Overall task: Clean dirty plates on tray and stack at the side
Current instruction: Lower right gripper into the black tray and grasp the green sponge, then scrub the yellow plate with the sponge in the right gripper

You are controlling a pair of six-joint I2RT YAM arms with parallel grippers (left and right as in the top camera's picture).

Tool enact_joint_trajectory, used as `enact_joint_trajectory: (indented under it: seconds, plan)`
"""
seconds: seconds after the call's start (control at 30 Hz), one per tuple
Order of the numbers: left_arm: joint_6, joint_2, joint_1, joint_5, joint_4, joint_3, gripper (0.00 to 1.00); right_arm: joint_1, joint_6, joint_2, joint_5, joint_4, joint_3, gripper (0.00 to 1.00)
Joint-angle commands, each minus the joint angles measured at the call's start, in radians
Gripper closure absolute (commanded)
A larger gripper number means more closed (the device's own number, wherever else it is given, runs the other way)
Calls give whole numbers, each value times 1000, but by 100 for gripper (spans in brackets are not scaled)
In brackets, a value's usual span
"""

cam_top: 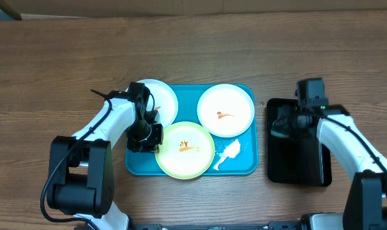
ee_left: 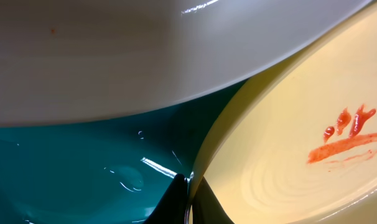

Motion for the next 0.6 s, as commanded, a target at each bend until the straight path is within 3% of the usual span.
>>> enact_joint_trajectory:
  seconds: [0.0,0.23,0.57]
  plan:
    - [-21,-23,-1,-10,2,16,94,-3,27,3,-5,58,-77,96]
    - [-21,-23,-1,-10,2,16,94,-3,21,3,-6,140,-160,96]
    - [-21,-23,-1,-10,2,16,95,-3,3,2,1,-81,117,96]
